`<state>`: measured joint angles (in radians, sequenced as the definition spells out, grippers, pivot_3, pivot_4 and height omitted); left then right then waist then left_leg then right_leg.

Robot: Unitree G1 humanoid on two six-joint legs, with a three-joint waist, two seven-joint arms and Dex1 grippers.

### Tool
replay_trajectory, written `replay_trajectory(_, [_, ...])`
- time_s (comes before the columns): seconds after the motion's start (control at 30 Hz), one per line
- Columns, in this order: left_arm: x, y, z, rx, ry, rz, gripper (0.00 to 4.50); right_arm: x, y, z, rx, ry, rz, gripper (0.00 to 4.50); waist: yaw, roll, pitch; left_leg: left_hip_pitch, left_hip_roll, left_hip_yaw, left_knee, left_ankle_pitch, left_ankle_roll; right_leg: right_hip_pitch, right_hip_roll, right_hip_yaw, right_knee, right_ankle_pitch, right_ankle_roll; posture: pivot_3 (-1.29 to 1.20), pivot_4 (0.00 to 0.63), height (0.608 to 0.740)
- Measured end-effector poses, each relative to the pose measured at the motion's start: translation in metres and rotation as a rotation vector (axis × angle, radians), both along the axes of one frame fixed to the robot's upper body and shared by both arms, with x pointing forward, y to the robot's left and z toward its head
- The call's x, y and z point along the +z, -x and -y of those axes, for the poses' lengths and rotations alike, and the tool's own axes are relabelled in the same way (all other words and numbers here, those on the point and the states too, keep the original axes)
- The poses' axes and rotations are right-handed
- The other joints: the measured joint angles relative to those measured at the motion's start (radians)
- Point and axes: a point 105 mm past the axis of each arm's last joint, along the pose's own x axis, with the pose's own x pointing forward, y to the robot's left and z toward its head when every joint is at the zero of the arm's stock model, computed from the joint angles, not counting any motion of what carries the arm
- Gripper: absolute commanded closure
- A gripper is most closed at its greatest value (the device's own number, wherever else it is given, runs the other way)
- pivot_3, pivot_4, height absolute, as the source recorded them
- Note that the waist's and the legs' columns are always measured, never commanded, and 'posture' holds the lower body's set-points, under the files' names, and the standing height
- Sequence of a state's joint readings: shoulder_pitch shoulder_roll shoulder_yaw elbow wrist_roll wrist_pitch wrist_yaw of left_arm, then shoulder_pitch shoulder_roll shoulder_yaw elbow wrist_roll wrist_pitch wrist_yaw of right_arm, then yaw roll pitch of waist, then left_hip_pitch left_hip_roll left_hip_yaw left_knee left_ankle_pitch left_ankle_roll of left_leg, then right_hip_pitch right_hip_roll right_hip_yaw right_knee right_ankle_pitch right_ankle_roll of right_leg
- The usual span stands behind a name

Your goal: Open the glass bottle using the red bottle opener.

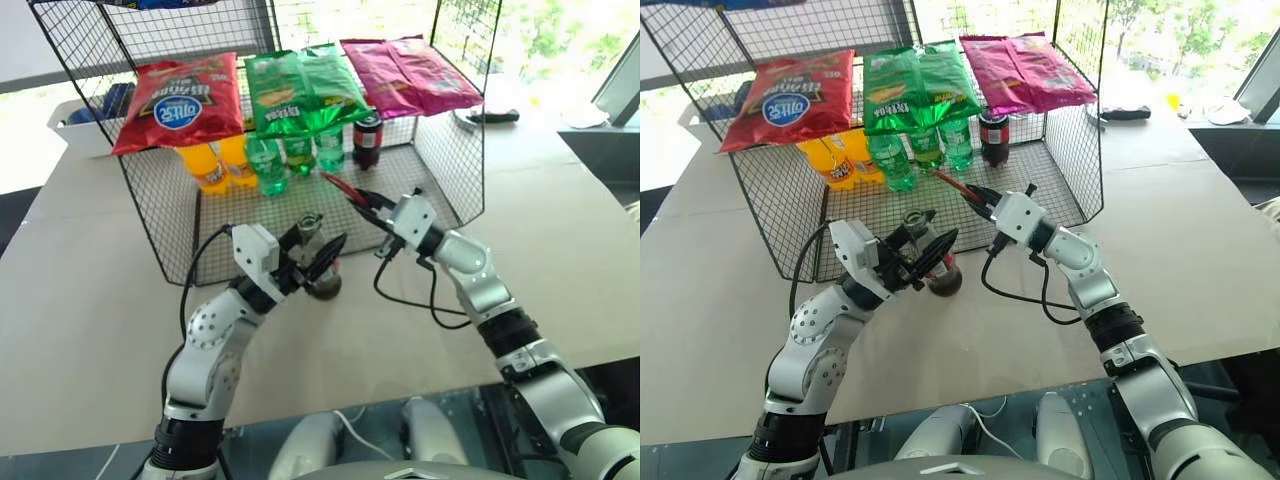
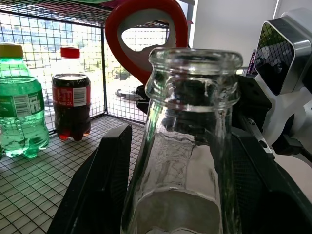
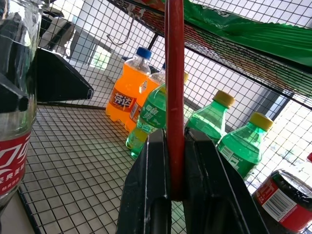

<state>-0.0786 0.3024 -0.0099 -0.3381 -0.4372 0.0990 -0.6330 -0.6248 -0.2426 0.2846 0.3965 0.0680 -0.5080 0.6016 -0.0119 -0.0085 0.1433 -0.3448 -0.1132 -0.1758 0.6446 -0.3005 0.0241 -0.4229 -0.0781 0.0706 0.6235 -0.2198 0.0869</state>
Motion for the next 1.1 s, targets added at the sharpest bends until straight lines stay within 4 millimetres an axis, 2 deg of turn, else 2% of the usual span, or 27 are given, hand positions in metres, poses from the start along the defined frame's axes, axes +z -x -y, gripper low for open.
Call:
replay_trajectory(0.17, [0.0002, 0.0004, 0.0001, -0.003, -0.001, 0.004, 1.97, 0.0026, -0.0028, 0.0056, -0.021, -0.005, 0.007, 4.50, 0.000, 0.000, 0.000, 0.000, 0.000, 0.000, 0.000, 0.000, 0.000, 0.000, 0.000, 0.000, 0.000, 0.000, 0.000, 0.00, 0.150, 0.740])
replay_trajectory(1.03, [0.0016, 0.0060, -0.0039, -0.024, 0.018, -0.022, 1.97, -0.0019, -0.0010, 0.0042, -0.021, 0.002, 0.011, 4.50, -0.001, 0.000, 0.000, -0.001, 0.000, 0.000, 0.000, 0.000, 0.000, -0.001, 0.000, 0.000, 0.000, 0.000, 0.000, 0.00, 0.150, 0.740])
replay_trajectory(1.07, [0.0015, 0.0060, -0.0038, -0.024, 0.018, -0.022, 1.32, -0.0020, -0.0010, 0.0042, -0.021, 0.002, 0.011, 4.50, -0.001, 0.000, 0.000, -0.001, 0.000, 0.000, 0.000, 0.000, 0.000, -0.001, 0.000, 0.000, 0.000, 0.000, 0.000, 0.00, 0.150, 0.740])
replay_trajectory(1.1, [0.0014, 0.0061, -0.0034, -0.025, 0.018, -0.022, 1.06, -0.0022, -0.0010, 0.0044, -0.022, 0.002, 0.011, 4.50, -0.001, 0.000, 0.000, -0.001, 0.000, 0.000, 0.000, 0.000, 0.000, -0.001, 0.000, 0.000, 0.000, 0.000, 0.000, 0.00, 0.150, 0.740])
